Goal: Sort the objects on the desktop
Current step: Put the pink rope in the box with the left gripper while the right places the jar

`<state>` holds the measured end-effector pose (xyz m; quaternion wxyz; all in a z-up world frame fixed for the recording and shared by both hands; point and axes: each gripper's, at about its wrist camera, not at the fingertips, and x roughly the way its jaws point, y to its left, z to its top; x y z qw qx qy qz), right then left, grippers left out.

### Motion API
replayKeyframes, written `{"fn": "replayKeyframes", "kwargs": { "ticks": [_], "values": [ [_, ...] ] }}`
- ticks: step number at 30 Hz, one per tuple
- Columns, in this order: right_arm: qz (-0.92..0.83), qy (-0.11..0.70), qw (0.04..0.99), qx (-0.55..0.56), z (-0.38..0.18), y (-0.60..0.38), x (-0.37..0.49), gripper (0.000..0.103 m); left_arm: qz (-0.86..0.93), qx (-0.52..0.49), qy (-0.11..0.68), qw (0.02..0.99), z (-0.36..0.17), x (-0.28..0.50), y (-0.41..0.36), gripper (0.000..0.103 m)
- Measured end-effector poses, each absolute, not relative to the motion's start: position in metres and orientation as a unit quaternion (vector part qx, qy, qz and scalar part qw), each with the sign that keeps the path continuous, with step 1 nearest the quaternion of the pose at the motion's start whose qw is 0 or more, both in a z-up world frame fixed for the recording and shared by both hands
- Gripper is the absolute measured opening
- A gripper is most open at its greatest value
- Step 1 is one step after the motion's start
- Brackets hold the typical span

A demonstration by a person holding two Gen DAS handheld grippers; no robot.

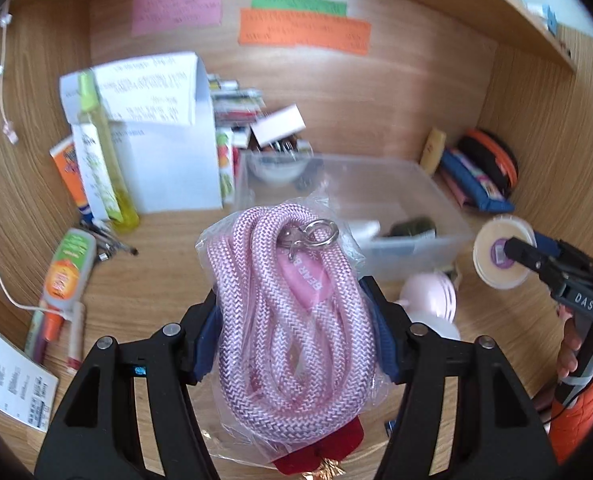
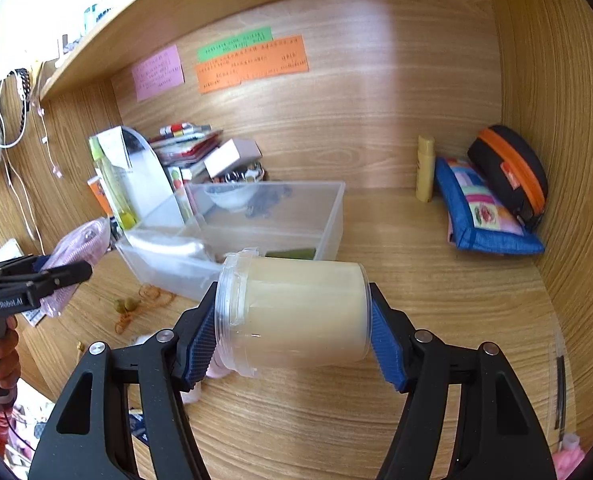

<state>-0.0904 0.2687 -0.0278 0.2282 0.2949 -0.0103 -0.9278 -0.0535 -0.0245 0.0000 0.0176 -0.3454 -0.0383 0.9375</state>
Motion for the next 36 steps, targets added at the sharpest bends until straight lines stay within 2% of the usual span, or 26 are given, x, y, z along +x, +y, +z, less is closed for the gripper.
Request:
{"fn": "replayKeyframes", "kwargs": {
  "ticks": [17,30,36],
  "values": [
    [-0.932,0.001,0.242,0.269,0.012,0.237,-0.138,0.064,0.952,-0.303,-0.039,0.009,0.021,-0.103,-0.039,0.063],
    [-0.925,0.022,0.252,0.283,0.011,0.195,-0.176,0.064,0.953,-0.299,-0.039,0.020,0.027,-0.141,-0.039,0.063],
    [-0.919,0.018,0.254,0.302,-0.007,0.186,-0.190,0.064,0.948,-0.314,-0.044,0.029,0.013,-0.158,-0.034,0.063]
  ]
}}
